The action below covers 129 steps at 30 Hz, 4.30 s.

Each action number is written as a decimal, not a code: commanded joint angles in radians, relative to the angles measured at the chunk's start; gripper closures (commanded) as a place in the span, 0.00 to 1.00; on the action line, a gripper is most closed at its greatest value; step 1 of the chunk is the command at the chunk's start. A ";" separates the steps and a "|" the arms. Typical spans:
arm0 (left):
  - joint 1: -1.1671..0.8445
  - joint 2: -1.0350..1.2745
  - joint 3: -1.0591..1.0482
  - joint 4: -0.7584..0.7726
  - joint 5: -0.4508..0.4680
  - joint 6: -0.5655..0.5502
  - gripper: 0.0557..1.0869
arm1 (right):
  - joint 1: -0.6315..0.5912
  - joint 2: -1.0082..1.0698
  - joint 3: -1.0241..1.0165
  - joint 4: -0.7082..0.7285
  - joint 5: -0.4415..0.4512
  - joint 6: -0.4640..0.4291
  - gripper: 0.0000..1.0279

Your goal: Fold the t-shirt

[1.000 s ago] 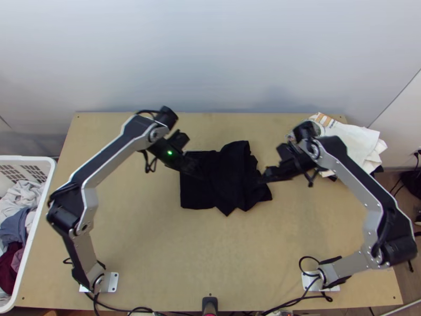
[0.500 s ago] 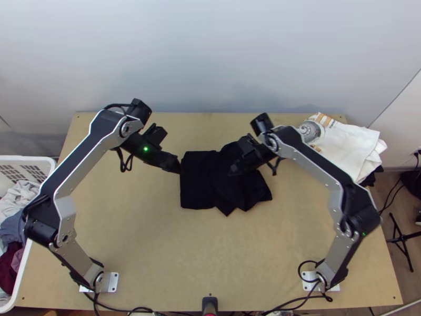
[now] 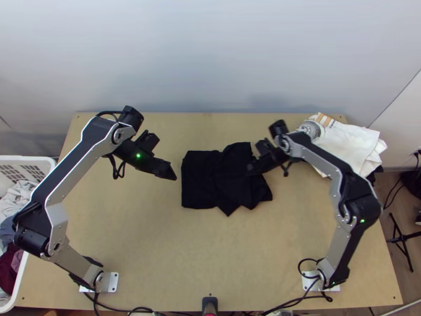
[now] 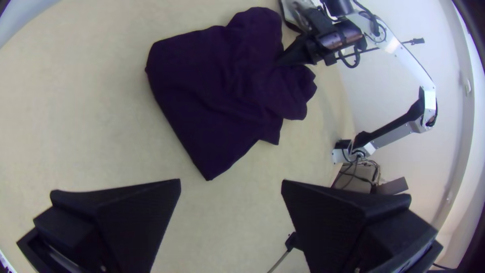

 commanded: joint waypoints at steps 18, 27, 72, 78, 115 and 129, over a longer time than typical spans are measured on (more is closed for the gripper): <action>-0.014 -0.027 -0.055 0.023 -0.040 -0.011 0.06 | -0.259 -0.068 -0.089 -0.210 -0.171 -0.109 0.10; -0.014 -0.070 -0.113 0.023 -0.069 -0.009 0.06 | -0.290 0.067 -0.015 -0.211 -0.334 -0.140 0.10; -0.020 -0.102 -0.226 0.068 -0.167 -0.011 0.06 | 0.042 0.297 0.243 -0.112 -0.326 0.058 0.17; -0.019 -0.119 -0.239 0.069 -0.178 -0.017 0.06 | 0.066 0.332 0.257 -0.052 -0.418 0.122 0.97; 0.017 -0.143 -0.282 0.109 -0.181 0.014 0.06 | -0.457 0.114 0.870 -0.555 -0.483 0.150 0.97; 0.038 -0.159 -0.346 0.143 -0.180 0.050 0.06 | -0.704 0.133 0.898 -0.524 -0.523 0.158 0.97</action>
